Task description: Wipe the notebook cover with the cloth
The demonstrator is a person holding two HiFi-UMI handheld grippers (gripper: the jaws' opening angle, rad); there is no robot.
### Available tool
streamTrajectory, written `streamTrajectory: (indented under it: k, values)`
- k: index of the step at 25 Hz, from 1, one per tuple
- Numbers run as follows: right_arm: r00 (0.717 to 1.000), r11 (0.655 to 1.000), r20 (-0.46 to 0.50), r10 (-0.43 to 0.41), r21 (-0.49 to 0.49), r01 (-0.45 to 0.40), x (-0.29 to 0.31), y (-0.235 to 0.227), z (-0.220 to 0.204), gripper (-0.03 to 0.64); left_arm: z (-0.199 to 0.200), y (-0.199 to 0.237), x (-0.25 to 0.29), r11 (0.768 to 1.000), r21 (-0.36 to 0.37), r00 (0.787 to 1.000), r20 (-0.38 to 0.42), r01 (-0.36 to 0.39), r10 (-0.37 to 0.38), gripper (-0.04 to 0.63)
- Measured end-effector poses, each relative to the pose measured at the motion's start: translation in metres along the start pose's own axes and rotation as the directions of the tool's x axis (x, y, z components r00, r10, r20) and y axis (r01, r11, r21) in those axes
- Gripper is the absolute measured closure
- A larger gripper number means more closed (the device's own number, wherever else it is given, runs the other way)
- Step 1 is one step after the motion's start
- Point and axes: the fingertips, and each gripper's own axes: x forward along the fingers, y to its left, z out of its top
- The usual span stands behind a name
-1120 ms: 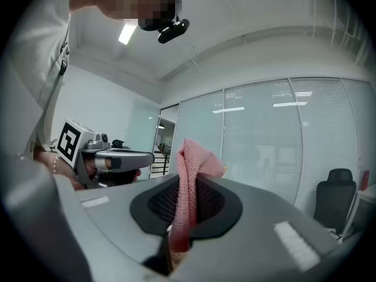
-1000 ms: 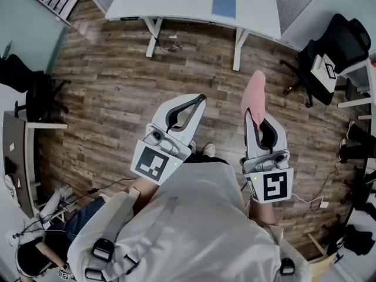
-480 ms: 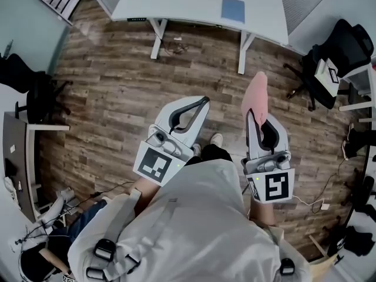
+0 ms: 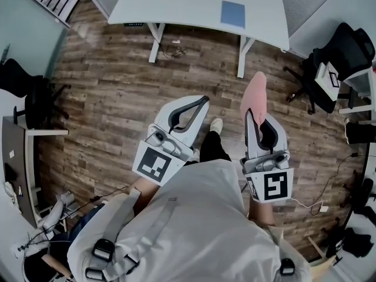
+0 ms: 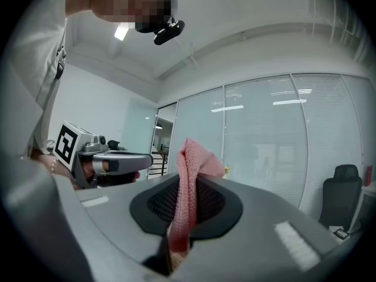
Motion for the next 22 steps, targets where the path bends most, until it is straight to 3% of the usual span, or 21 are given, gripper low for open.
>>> streamTrajectory:
  k: [9, 22]
  values:
    - [1.0, 1.0, 0.002, 0.022, 0.004, -0.022, 0.045, -0.059, -0.006, 0.584, -0.006, 0.028, 0.071, 1.0, 0.015, 1.0, -0.009, 0.0, 0.0, 0.595]
    - [1.0, 0.999, -0.009, 0.027, 0.03, -0.026, 0.103, -0.184, -0.025, 0.584, -0.028, 0.056, 0.205, 1.0, 0.009, 0.999, -0.038, -0.002, 0.003, 0.595]
